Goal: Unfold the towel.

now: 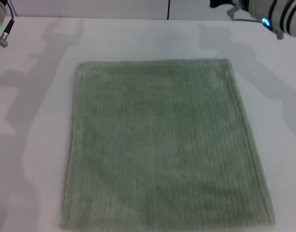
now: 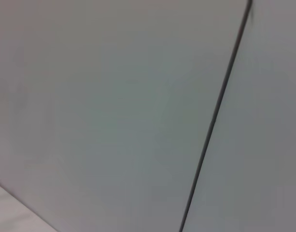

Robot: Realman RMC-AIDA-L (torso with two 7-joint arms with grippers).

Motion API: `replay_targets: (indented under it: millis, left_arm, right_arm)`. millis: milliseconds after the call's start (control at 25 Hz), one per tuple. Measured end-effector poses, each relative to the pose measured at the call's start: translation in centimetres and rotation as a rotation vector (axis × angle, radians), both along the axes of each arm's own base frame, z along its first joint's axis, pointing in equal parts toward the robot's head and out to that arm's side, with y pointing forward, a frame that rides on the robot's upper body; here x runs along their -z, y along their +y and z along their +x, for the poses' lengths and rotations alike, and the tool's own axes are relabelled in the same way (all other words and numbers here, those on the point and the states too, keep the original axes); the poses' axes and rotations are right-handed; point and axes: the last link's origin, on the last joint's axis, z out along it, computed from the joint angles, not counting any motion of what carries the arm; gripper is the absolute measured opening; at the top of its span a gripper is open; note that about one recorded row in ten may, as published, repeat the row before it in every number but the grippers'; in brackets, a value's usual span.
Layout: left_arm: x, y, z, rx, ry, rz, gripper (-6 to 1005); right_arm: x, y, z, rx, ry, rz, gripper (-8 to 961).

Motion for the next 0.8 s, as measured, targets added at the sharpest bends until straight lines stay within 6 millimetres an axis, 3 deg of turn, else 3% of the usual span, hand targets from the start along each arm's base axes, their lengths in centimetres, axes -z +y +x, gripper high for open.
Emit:
replay_targets:
  millis: [480, 800]
  left_arm:
    - [0.3, -0.3, -0.7, -0.036, 0.0, 0.019, 684]
    - [0.6, -0.3, -0.8, -0.046, -0.004, 0.016, 684]
  right_arm:
    - [0.6, -2.4, 2.3, -0.146, -0.035, 0.017, 70]
    - [-0.7, -2.9, 4.6, -0.128, 0.017, 0.109, 71]
